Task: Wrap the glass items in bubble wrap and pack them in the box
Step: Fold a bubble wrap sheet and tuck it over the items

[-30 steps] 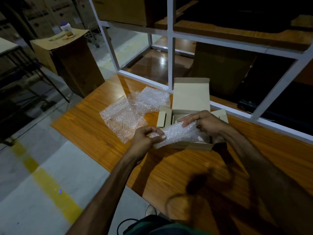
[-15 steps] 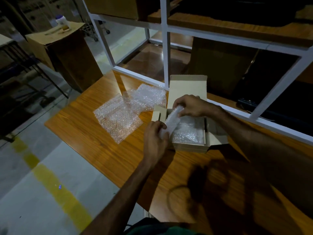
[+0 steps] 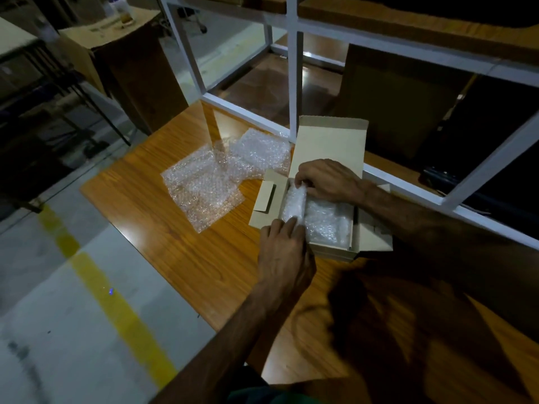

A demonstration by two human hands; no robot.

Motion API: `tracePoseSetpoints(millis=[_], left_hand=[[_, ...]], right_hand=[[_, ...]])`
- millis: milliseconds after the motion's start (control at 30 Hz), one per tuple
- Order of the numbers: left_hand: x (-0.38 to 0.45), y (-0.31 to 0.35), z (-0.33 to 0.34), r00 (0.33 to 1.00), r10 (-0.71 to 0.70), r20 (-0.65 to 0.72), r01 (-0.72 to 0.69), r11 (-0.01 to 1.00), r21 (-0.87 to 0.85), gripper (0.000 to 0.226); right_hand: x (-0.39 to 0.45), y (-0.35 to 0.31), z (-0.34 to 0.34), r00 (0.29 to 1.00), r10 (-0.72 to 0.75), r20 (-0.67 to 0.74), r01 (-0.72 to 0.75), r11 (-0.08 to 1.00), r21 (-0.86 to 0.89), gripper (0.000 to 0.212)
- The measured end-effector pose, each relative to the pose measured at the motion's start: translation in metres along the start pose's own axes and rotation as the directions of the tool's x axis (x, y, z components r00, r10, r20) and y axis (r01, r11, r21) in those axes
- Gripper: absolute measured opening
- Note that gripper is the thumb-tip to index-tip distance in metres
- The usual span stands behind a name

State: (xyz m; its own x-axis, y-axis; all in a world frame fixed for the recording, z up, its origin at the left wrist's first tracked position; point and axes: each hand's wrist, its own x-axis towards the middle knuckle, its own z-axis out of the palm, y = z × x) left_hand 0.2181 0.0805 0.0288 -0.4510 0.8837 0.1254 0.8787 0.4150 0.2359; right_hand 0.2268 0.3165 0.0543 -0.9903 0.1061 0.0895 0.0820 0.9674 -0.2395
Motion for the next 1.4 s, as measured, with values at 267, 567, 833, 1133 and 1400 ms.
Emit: tracePoseSetpoints(millis=[267, 567, 833, 1133, 1400], left_hand=[[0.000, 0.006, 0.010, 0.999, -0.019, 0.041, 0.021, 0.999, -0.042, 0.051], [-0.008, 0.013, 0.021, 0.988, -0.098, 0.121, 0.089, 0.993, 0.079, 0.080], [0.010, 0.016, 0.013, 0.983, -0.107, 0.151, 0.084, 0.985, 0.148, 0.083], [0.024, 0.011, 0.000, 0.958, -0.091, 0.272, 0.030, 0.975, 0.220, 0.104], [0.005, 0.002, 0.000, 0.985, 0.032, 0.171, -0.069, 0.974, 0.214, 0.063]], right_hand=[[-0.012, 0.004, 0.000, 0.985, -0.142, 0.102, 0.168, 0.933, -0.319, 0.034], [-0.019, 0.008, 0.017, 0.938, -0.204, 0.282, 0.300, 0.884, -0.358, 0.077], [-0.011, 0.001, 0.015, 0.902, -0.214, 0.375, 0.364, 0.844, -0.394, 0.066], [-0.003, -0.016, 0.013, 0.904, -0.189, 0.384, 0.372, 0.791, -0.485, 0.048], [-0.002, -0.009, 0.006, 0.938, -0.194, 0.287, 0.281, 0.911, -0.302, 0.044]])
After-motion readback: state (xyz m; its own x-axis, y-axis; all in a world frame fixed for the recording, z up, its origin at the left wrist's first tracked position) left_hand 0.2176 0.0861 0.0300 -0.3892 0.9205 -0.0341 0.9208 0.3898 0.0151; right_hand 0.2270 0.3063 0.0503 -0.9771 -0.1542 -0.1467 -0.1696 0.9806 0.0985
